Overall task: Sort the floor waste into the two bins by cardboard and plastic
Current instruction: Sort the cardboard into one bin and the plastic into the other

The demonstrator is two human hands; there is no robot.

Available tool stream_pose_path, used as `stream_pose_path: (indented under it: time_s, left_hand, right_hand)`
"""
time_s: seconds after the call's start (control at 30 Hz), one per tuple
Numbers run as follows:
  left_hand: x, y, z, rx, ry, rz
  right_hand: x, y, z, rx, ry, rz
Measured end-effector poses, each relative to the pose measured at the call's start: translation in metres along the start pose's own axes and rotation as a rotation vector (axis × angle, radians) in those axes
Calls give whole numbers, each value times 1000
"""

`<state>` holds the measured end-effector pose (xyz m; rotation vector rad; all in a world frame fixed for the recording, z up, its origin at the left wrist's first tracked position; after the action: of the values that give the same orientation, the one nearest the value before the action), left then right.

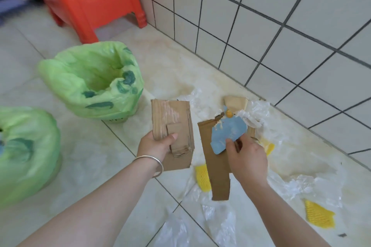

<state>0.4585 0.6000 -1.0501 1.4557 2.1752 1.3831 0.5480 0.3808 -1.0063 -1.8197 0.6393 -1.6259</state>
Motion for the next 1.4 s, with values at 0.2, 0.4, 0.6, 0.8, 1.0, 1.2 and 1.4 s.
stream_pose_path:
  time_s: [0.2, 0.4, 0.6, 0.8, 1.0, 1.2, 1.4]
  left_hand:
    - [93, 33, 9, -89, 109, -17]
    - [209, 38, -2, -222, 255, -15]
    - [348, 17, -26, -333, 463, -31]
    - [461, -16, -23, -364, 607, -67]
    - [469, -73, 7, -246, 476, 65]
    - [436, -93, 35, -187, 168, 535]
    - [426, -105, 62, -3, 33, 764]
  right_hand:
    - [-29, -107, 1, 29, -117, 371]
    - [-100, -215, -19, 18, -255, 646]
    - [-177, -330, -77, 249, -446, 750]
    - [-258, -408, -123, 360, -689, 847]
    - [-333, -377, -154, 159, -827, 770]
    - [-360, -350, -151, 298, -749, 257]
    - [-387, -363, -150, 500, -664, -135]
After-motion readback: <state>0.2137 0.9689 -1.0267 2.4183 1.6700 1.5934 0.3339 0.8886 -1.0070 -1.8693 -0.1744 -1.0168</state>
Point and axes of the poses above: each hand's wrist, its own z-axis towards the middle knuckle, its own x-axis out of the back of the hand, y = z × x, the point moved 7 cm from there along z, towards the middle knuckle, and after that the axes turned 11 degrees about z, right-handed, at the moved point
